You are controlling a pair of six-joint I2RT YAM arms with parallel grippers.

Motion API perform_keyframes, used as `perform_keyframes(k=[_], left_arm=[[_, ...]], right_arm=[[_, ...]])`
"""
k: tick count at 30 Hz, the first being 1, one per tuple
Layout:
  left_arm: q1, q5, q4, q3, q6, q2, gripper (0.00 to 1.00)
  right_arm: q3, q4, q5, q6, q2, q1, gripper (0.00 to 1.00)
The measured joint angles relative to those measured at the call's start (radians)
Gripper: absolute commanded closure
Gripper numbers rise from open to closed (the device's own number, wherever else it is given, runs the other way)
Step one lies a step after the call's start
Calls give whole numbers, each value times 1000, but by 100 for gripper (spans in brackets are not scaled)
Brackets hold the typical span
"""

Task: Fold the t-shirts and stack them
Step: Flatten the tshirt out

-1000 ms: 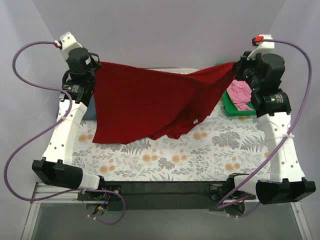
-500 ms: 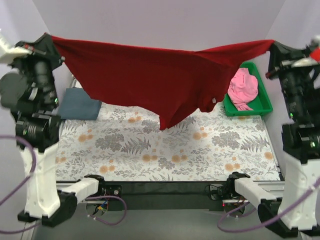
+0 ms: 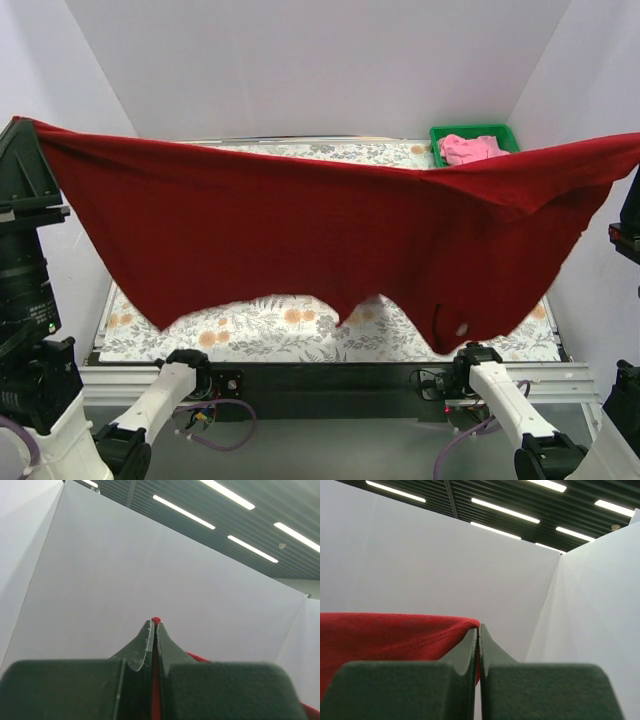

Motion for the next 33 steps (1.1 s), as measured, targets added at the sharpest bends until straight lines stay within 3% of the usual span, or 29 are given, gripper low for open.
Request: perform_keyframes(k=[9, 23, 33], left_arm=[[0, 9, 31, -110, 6, 150, 100], [14, -194, 277, -646, -16, 758, 100], [48, -249, 466, -583, 8, 1206, 100]], right_arm=[[-32, 21, -43, -41, 127, 0, 99], [-514, 221, -90, -63, 704, 0, 99], [-422, 330, -131, -32, 1117, 0, 99]])
